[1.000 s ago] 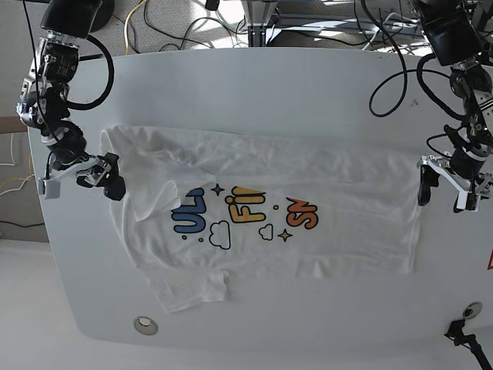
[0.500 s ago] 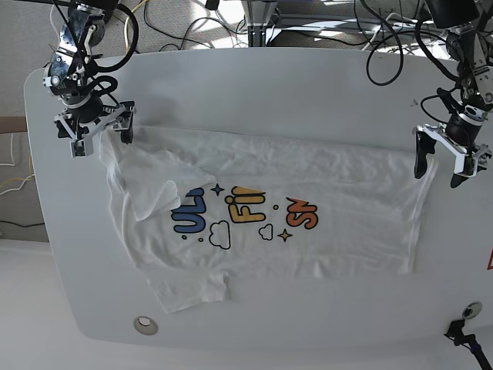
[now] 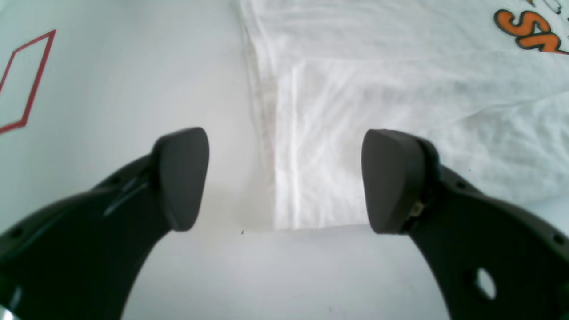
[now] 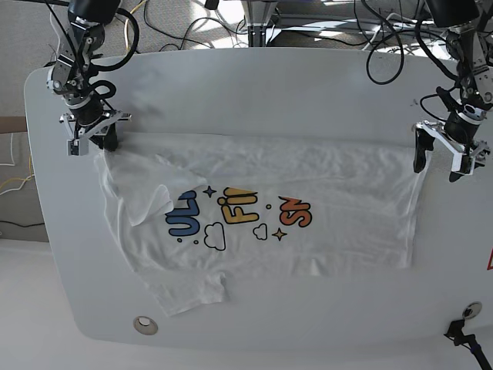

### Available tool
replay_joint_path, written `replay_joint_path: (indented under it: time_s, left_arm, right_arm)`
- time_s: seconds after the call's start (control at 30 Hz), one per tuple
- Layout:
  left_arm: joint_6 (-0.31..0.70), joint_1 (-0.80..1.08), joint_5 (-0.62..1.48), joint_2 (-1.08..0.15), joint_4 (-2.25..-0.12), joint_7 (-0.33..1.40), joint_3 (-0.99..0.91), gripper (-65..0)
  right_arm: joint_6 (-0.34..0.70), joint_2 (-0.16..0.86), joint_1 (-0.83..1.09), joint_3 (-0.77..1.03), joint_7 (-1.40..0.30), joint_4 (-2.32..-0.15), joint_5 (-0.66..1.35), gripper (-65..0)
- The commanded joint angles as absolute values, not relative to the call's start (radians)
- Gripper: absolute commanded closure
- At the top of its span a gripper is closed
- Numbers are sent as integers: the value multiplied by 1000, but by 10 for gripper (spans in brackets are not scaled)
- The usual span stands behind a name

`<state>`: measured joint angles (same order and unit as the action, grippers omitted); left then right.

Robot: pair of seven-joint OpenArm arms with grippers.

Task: Fold the T-shirt properly
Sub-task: 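Pull the held shoulder edges toward the robot, smoothing the shirt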

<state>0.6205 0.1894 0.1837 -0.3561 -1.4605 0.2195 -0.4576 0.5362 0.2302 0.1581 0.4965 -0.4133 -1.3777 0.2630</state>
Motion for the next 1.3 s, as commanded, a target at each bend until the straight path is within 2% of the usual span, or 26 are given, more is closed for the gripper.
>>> replay_joint_path:
  time_s: [0.0, 0.3, 0.5, 0.57, 0.7, 0.77, 0.8, 0.97, 1.27]
  left_arm:
    - [619, 162, 202, -375, -1461, 232, -461, -490]
    - [619, 44, 199, -372, -1218, 234, -401, -488]
    - [619, 42, 200, -371, -1155, 234, -360, -483]
    - [616, 44, 200, -371, -1152, 234, -361, -430]
    - [616, 45, 199, -371, -1153, 234, -361, -140]
    - [616, 45, 199, -371, -1158, 234, -363, -29]
    - [616, 48, 199, -371, -1159, 234, -363, 0]
    - [616, 119, 199, -374, -1207, 234, -363, 0]
    - [618, 490, 203, -369, -1481, 234, -420, 0]
  right_arm:
    - [541, 237, 157, 498, -435, -1382, 248, 0]
    - [544, 234, 157, 498, -435, -1382, 252, 0]
    - [544, 234, 159, 498, -435, -1385, 255, 0]
    - [544, 234, 159, 498, -435, -1385, 257, 0]
    - [545, 234, 160, 498, -435, -1386, 257, 0]
    - [545, 234, 162, 498, -435, -1391, 257, 0]
    - [545, 234, 165, 498, -435, -1402, 257, 0]
    - [545, 213, 226, 503, -441, -1481, 257, 0]
    - [544, 206, 503, 504, -441, -1687, 257, 0]
